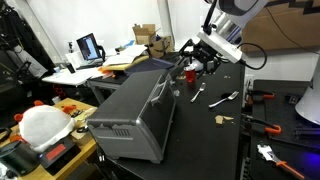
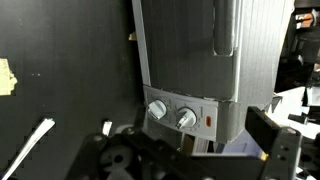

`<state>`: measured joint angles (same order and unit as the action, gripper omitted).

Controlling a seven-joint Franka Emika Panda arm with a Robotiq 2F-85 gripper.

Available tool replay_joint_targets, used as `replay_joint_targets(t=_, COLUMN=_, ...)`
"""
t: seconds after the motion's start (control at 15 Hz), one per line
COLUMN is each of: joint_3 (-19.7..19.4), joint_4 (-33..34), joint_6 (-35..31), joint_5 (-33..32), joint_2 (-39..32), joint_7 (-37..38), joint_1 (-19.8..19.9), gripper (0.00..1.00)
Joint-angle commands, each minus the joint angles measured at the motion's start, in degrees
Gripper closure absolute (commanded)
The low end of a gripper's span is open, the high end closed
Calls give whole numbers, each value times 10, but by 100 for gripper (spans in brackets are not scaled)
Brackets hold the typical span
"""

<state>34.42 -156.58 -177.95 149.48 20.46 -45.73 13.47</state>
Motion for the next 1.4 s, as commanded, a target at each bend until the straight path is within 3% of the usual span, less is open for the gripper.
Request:
replay_joint_targets(t=0.0, joint_3=70, joint_4=-13, joint_6=4, joint_5=-1, joint_2=37, joint_7=51, joint_1=52, gripper=0)
replay_joint_targets(t=0.33, joint_3=145, joint_4=-13, joint_6=14, joint_5=-1, joint_2=47, joint_7=107, joint_1=91, gripper=0)
replay_joint_targets(t=0.93, joint_3=197, joint_4=-9, joint_6=20, joint_5=-1, joint_2=33, joint_7=126, joint_1=104, gripper=0)
replay_joint_targets(t=1.0, joint_3=223, joint_4=45, joint_6=35, joint_5=-16, joint_2=-40, joint_7=54, joint_1=213, gripper=0)
replay_joint_targets(t=1.07, joint_3=234, joint_4=52, joint_6=34, joint_5=-25, joint_2=-49, joint_7=49, joint_1=227, gripper=0)
replay_joint_targets(t=1.33, joint_3=330, joint_4=127, joint_6=22, joint_5=-64, joint_2=-116, joint_7=-18, joint_1=395, gripper=0)
